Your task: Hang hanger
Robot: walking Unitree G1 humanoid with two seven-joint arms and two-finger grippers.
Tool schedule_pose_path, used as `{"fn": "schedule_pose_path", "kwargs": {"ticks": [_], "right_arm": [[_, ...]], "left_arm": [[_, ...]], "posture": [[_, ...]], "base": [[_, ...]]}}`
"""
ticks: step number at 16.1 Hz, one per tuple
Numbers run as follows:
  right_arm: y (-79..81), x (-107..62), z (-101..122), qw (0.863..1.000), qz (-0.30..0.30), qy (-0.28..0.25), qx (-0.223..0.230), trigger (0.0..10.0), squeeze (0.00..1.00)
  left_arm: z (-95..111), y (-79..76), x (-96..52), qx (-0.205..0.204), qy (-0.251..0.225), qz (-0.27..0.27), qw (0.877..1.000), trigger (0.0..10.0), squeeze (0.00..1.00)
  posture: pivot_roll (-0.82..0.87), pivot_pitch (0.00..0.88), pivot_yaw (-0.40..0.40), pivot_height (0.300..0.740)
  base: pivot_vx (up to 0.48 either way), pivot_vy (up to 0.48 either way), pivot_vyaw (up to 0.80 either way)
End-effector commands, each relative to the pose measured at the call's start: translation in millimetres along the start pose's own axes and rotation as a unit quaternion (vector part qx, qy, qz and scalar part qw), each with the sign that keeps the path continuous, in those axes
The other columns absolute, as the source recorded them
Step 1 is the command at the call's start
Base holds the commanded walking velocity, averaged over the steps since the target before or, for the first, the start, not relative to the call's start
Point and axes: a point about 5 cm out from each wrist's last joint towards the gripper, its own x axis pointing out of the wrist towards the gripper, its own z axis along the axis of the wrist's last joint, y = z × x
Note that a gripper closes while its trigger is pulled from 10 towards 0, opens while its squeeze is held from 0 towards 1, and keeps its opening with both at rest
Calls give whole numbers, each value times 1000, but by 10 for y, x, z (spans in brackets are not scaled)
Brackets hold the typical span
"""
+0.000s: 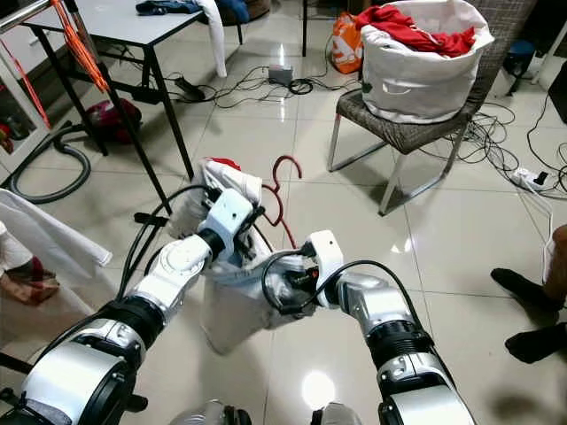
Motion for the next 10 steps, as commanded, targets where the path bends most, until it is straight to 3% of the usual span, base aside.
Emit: {"fn": "schedule_pose_path", "kwargs": {"ticks": [1,4,6,10], "right_arm": [[87,39,129,999,12,-26,-23,10000,0],[132,51,147,999,25,-33,-22,10000,0],[136,48,145,999,27,-33,-23,10000,0],[147,54,154,999,26,-40,-25,10000,0]], "left_arm": [[134,-16,55,13,-25,-18,999,0,0],[-34,189,1,-73,26,42,996,0,0],[-43,248,-15,-86,26,58,994,0,0],[-140,149,-2,-157,57,54,984,0,0]], "posture": [[-169,0,97,740],[-165,0,93,740],[-165,0,92,740],[-169,0,96,740]], "base": [[0,0,0],[0,0,0],[0,0,0],[0,0,0]]}}
